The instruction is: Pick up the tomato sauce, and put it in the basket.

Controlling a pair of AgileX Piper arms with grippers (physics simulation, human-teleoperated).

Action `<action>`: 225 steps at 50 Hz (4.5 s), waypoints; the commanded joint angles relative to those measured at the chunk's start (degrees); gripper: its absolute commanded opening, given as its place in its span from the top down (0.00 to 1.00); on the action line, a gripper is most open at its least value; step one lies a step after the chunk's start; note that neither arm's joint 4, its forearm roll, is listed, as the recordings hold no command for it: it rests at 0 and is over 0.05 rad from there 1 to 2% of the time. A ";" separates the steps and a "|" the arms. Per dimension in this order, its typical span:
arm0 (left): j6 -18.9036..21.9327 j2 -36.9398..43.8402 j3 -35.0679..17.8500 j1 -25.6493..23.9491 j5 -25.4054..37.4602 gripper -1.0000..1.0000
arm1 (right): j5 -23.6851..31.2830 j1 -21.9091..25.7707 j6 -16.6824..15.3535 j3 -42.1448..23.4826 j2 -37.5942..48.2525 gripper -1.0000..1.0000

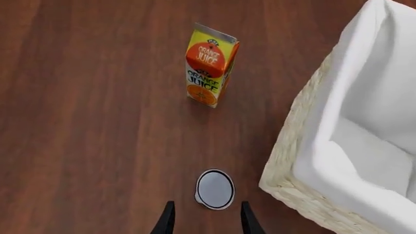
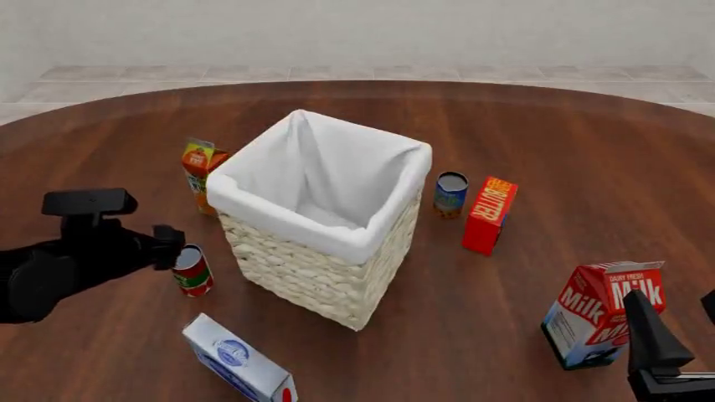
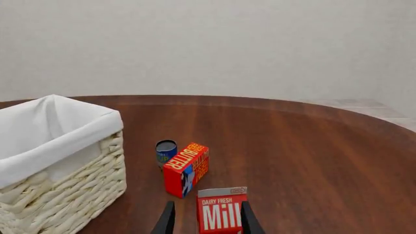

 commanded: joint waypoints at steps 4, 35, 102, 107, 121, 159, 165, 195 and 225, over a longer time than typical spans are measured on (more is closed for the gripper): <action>-1.17 5.71 -0.50 0.40 -3.87 0.00 | -0.01 0.04 -0.02 0.00 0.01 0.00; -1.33 11.98 1.00 -0.54 -8.13 0.00 | 0.00 0.00 -0.01 0.00 0.01 0.00; -2.30 21.29 0.36 -1.67 -13.09 0.00 | 0.00 0.01 0.00 0.00 -0.01 0.00; -2.19 22.13 0.51 -1.65 -13.78 0.00 | 0.00 0.00 0.00 0.00 0.00 0.00; -1.68 19.37 1.13 -1.82 -13.88 1.00 | 0.00 0.00 0.01 0.00 0.00 0.00; -0.99 -3.19 1.69 -2.24 1.79 1.00 | 0.00 -0.01 0.01 0.00 -0.01 0.00; -1.02 -8.49 1.29 -2.22 5.92 1.00 | 0.00 0.00 0.02 0.00 0.00 0.00; -1.59 -28.40 -4.50 -3.21 24.16 1.00 | -0.01 0.01 -0.01 0.00 0.03 0.00; 0.40 -27.31 -24.44 -10.95 38.71 1.00 | 0.00 -0.01 0.00 0.00 -0.01 0.00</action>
